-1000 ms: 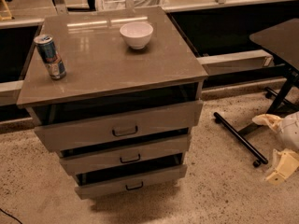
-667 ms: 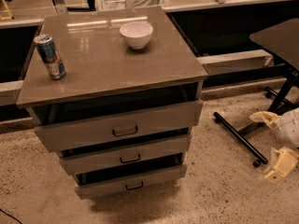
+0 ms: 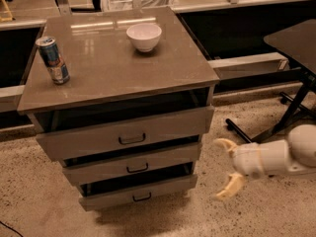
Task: Open bottom drawer
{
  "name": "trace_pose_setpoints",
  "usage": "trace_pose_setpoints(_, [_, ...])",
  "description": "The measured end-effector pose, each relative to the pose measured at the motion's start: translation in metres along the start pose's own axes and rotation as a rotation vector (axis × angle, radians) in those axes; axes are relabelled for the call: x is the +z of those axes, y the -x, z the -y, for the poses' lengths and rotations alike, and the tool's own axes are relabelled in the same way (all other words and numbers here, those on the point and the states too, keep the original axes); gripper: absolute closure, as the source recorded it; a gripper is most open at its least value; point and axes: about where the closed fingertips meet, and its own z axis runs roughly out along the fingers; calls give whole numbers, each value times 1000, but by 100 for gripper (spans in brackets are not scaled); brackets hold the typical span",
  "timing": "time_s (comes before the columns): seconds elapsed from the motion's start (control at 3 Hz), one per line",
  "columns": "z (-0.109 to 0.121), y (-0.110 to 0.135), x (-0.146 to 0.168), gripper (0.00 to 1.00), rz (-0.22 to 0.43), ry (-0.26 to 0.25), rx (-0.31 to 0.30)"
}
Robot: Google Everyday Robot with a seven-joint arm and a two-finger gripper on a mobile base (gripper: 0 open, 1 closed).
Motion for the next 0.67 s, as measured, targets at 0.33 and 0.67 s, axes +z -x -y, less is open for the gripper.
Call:
trace_pose_setpoints(0.33, [6, -3, 58, 0, 122, -7, -65])
trace_pose_setpoints(0.67, [4, -4, 73, 0, 153, 3, -94])
